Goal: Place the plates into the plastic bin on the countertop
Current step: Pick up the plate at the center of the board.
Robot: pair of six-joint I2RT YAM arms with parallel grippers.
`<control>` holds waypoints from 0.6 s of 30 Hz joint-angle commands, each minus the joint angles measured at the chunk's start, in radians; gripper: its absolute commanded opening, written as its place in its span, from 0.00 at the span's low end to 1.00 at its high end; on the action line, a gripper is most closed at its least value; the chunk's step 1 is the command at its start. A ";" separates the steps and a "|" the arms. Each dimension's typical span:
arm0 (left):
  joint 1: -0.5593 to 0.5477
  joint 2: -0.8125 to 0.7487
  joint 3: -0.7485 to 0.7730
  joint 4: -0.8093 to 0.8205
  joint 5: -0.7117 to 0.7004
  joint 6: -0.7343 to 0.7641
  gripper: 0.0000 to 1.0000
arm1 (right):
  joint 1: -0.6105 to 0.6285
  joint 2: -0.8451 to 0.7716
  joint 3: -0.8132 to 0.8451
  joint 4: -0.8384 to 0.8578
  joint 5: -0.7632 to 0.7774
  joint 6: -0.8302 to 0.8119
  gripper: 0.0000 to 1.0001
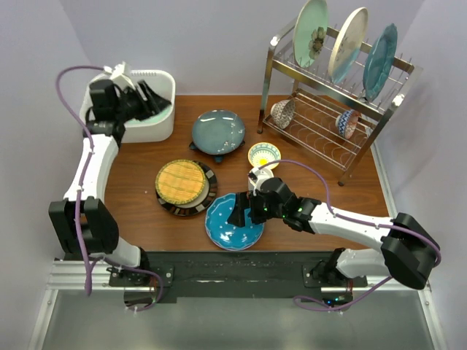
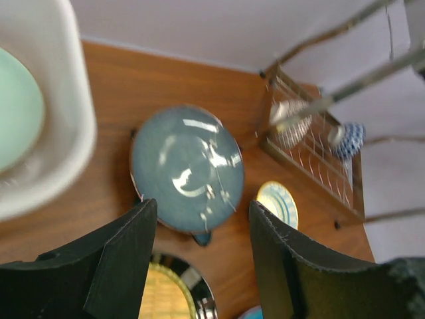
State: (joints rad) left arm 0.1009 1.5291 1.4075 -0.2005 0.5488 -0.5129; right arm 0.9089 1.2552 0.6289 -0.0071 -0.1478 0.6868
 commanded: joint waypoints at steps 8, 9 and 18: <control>-0.138 -0.302 -0.536 0.001 0.027 0.083 0.62 | 0.002 -0.068 0.049 -0.175 0.146 -0.035 0.99; -0.159 -0.314 -0.571 0.010 0.020 0.068 0.62 | 0.002 -0.085 0.046 -0.188 0.161 -0.032 0.99; -0.466 -0.342 -0.803 0.047 -0.099 0.004 0.62 | 0.002 -0.125 0.118 -0.364 0.318 -0.089 0.99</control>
State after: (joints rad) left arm -0.2916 1.2148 0.6632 -0.2203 0.5041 -0.4686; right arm 0.9089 1.1515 0.6800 -0.2741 0.0521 0.6445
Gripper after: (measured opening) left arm 0.619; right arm 0.986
